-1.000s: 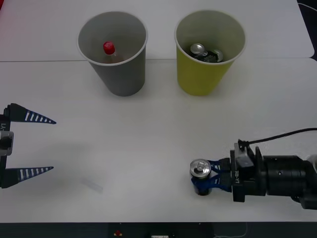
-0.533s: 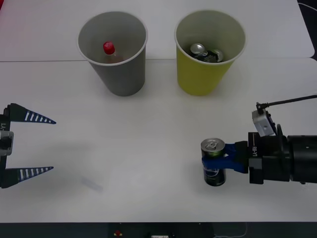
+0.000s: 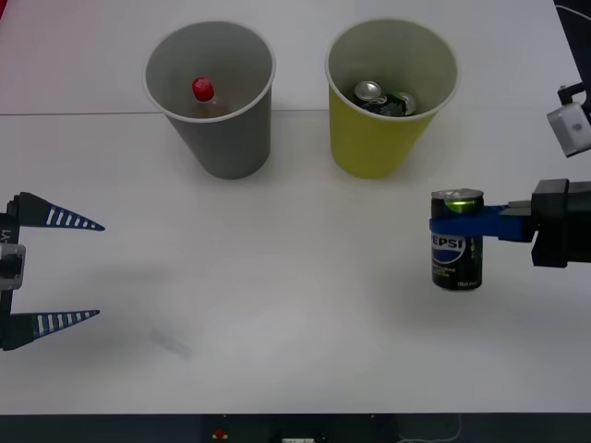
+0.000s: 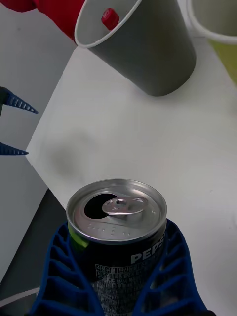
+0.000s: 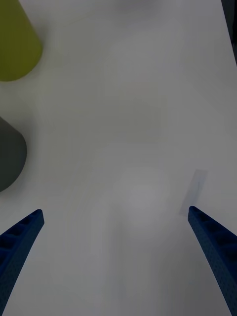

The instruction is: Put the can into the green bin and the plastic bottle into the gray bin

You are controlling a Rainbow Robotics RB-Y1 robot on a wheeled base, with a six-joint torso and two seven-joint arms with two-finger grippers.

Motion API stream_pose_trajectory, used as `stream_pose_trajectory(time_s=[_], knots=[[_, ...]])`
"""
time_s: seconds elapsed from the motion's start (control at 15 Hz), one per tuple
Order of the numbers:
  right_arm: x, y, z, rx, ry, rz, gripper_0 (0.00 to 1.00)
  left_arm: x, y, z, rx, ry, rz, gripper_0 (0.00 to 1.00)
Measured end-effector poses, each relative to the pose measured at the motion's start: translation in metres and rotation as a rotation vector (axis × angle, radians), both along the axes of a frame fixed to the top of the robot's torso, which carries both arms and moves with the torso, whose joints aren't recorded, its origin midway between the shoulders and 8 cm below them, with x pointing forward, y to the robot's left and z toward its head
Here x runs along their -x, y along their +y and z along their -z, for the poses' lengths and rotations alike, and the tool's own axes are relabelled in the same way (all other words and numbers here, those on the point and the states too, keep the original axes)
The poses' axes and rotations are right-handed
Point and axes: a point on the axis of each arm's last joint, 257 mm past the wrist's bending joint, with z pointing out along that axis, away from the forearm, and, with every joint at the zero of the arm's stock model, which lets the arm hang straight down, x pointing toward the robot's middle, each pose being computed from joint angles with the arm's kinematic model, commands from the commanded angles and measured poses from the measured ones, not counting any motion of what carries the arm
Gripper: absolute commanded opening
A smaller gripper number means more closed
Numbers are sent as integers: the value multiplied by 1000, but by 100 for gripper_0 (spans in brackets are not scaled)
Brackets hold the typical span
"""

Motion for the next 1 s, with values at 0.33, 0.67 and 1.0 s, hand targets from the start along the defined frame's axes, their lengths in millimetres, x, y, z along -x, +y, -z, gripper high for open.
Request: stream_pose_trajectory(time_s=[0.33,0.67,1.0], knots=[[-49,-26,-65,-16,-59,26,0,0,0,0,0,0,0,100],[-99,-49,-115,145,-143,37,0,0,0,0,0,0,0,100],[-162,-41,-131,236,-170,93,0,0,0,0,0,0,0,100]])
